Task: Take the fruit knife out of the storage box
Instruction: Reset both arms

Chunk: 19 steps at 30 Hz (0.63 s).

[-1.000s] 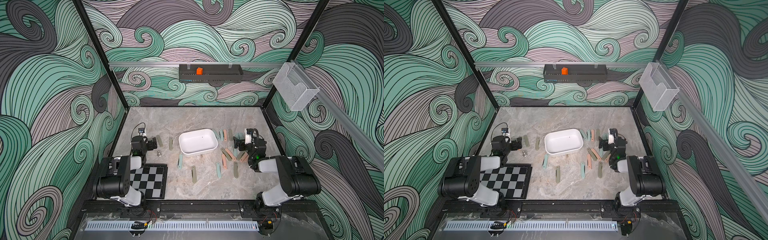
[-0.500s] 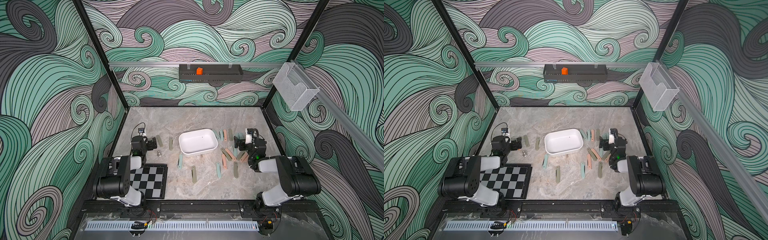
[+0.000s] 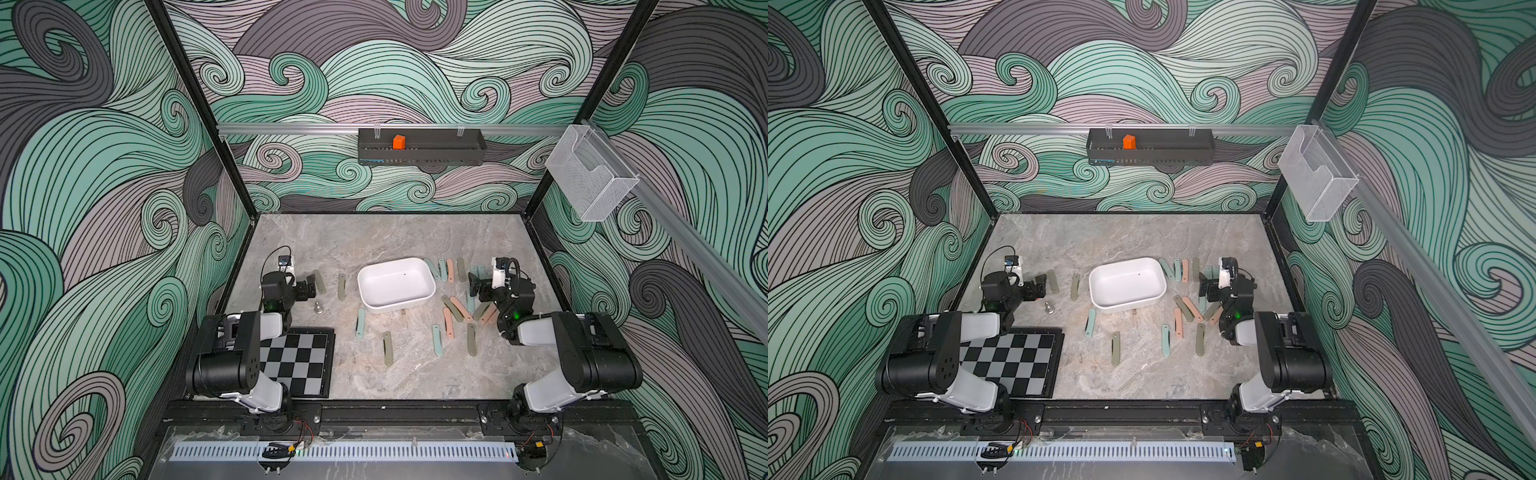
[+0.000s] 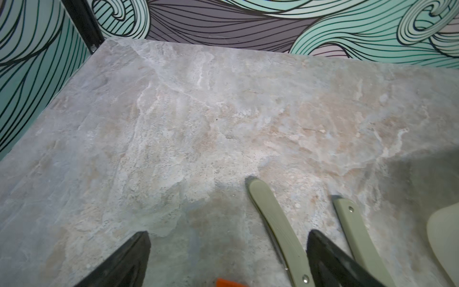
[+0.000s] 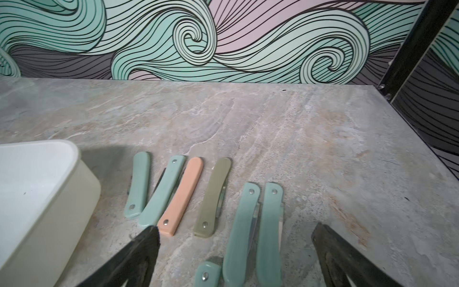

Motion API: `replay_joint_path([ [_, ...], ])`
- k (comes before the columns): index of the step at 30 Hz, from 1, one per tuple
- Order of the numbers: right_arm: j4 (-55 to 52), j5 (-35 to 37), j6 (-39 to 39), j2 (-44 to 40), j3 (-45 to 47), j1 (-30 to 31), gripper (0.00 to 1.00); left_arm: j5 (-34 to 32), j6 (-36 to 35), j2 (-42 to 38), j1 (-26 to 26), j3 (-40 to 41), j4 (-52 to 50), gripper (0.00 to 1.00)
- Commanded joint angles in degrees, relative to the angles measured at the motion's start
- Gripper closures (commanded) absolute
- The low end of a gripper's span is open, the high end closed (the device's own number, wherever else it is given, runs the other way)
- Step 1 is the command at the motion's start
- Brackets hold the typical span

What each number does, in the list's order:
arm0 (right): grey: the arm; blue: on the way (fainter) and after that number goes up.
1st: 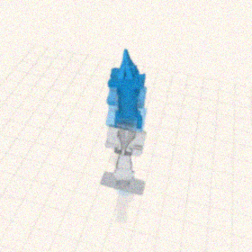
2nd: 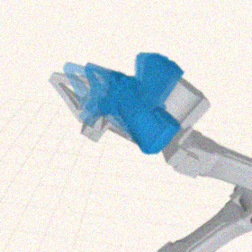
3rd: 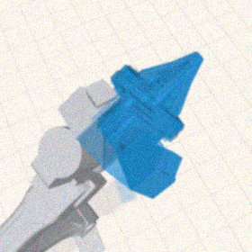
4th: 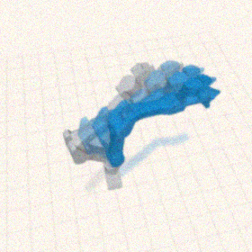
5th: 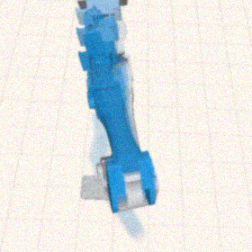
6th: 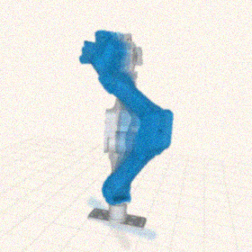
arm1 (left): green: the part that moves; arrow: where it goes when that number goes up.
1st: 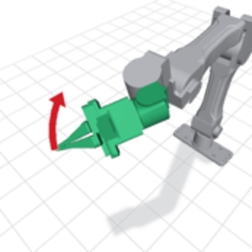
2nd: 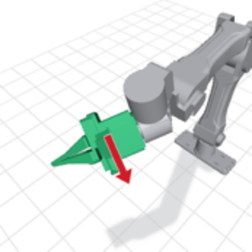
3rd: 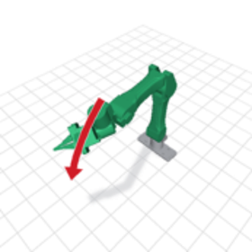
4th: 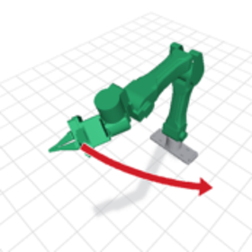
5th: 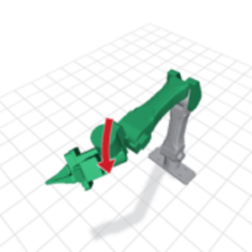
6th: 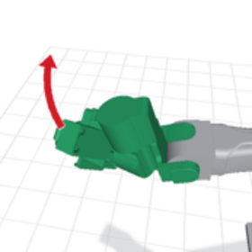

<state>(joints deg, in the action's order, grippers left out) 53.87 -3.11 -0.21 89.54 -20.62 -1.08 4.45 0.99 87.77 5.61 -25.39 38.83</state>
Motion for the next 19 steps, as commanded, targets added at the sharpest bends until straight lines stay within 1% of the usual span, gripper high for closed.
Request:
replay_joint_path([
  [1,0.38,2.61,-0.31,-0.48,-0.5,0.94,0.02,-3.92,1.67,-0.15,-0.08,-1.25,0.2,0.01],
  [4,-1.75,-2.45,-3.06,-0.13,-1.91,1.37,0.02,-3.92,1.7,-0.09,-0.1,-1.29,0.06,0.01],
  [5,-1.64,-2.89,-3.2,-0.15,-1.82,1.35,0.02,-4.01,1.73,-0.21,-0.09,-1.25,0.11,0.01],
  [11,-2.68,-1.46,-2.52,0.29,-2.66,1.36,0.02,-4.01,1.71,-0.2,-0.07,-1.24,0.1,0.01],
  [19,-2.36,-1.37,-2.77,-0.26,-2.15,1.48,0.02,-4.01,1.68,-0.19,-0.22,-1.24,-0.01,0.01],
])
